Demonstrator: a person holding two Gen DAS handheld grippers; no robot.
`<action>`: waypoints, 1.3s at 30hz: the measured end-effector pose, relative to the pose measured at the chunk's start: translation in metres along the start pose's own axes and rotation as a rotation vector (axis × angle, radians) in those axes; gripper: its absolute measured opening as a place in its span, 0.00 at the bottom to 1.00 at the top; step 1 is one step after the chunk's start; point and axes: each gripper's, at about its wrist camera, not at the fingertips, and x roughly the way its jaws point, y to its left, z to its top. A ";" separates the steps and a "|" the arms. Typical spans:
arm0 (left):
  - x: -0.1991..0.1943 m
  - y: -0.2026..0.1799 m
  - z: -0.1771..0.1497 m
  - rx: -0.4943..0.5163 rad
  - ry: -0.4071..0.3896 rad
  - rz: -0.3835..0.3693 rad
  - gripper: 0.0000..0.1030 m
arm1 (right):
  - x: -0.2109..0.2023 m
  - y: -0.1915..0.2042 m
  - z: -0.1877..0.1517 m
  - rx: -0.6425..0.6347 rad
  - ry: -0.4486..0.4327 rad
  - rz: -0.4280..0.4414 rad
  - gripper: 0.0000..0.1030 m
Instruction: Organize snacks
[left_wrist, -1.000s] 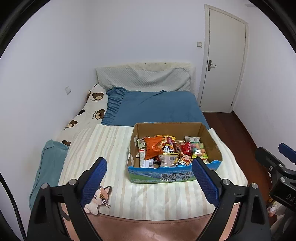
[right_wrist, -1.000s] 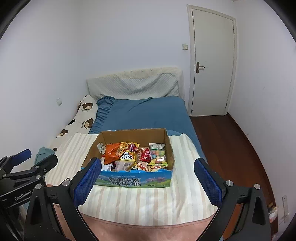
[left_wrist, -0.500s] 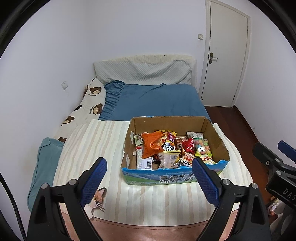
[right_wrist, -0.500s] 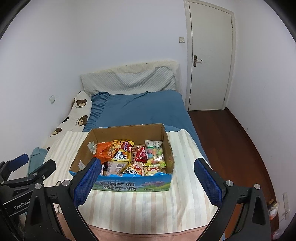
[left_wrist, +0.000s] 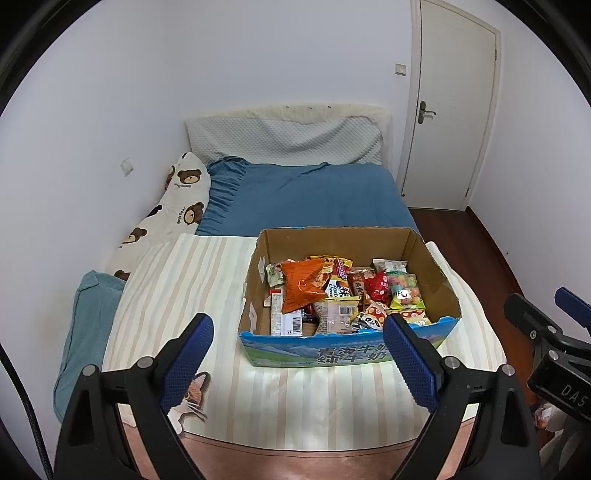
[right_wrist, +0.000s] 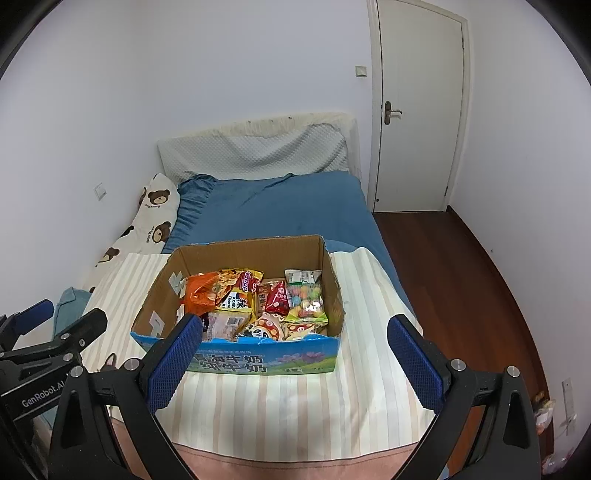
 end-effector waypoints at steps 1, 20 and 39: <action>0.000 0.001 0.000 0.001 -0.002 0.003 0.91 | 0.001 0.000 0.000 0.001 0.001 0.000 0.99; -0.002 0.003 0.000 0.002 -0.010 0.003 0.91 | -0.006 0.004 -0.001 -0.003 -0.009 -0.002 0.99; -0.011 -0.001 0.001 0.009 -0.025 -0.012 0.91 | -0.009 0.007 0.000 0.003 -0.015 -0.003 0.99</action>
